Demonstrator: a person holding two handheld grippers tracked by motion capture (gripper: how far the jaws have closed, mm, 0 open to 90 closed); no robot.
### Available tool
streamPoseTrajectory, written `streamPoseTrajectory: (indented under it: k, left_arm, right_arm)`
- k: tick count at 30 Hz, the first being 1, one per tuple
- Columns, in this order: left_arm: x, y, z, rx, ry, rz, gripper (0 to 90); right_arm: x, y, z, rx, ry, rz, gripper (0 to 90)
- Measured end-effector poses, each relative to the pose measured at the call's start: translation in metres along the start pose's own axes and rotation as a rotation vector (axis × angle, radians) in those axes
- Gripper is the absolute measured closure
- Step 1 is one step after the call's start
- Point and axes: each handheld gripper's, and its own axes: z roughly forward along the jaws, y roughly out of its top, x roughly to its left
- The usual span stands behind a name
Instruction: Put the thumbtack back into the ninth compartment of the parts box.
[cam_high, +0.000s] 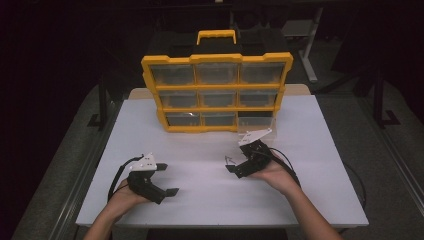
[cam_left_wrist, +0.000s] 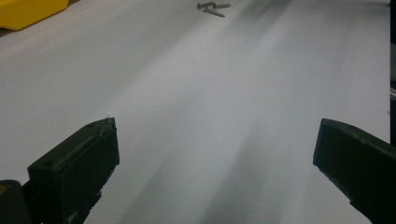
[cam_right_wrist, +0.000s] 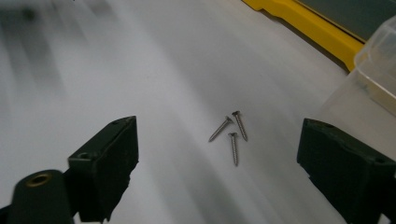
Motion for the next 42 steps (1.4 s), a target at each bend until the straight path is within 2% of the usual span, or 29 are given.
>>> streamPoseTrajectory:
  k: [12,20,29,42]
  left_arm:
    - [0.000,0.000,0.000,-0.002,-0.001,-0.001,0.2]
    - [0.000,0.000,0.000,0.001,-0.002,0.002,0.2]
    - [0.000,0.000,0.001,0.001,-0.004,0.003,0.2]
    - [0.000,-0.001,0.001,0.002,0.001,0.006,0.2]
  right_arm:
    - [0.000,0.006,0.004,0.018,-0.003,0.004,25.4]
    - [0.001,0.010,0.008,0.040,-0.013,-0.016,34.7]
    - [-0.002,0.009,0.013,0.060,-0.011,-0.019,48.4]
    - [-0.006,0.007,0.024,0.095,-0.032,-0.024,69.9]
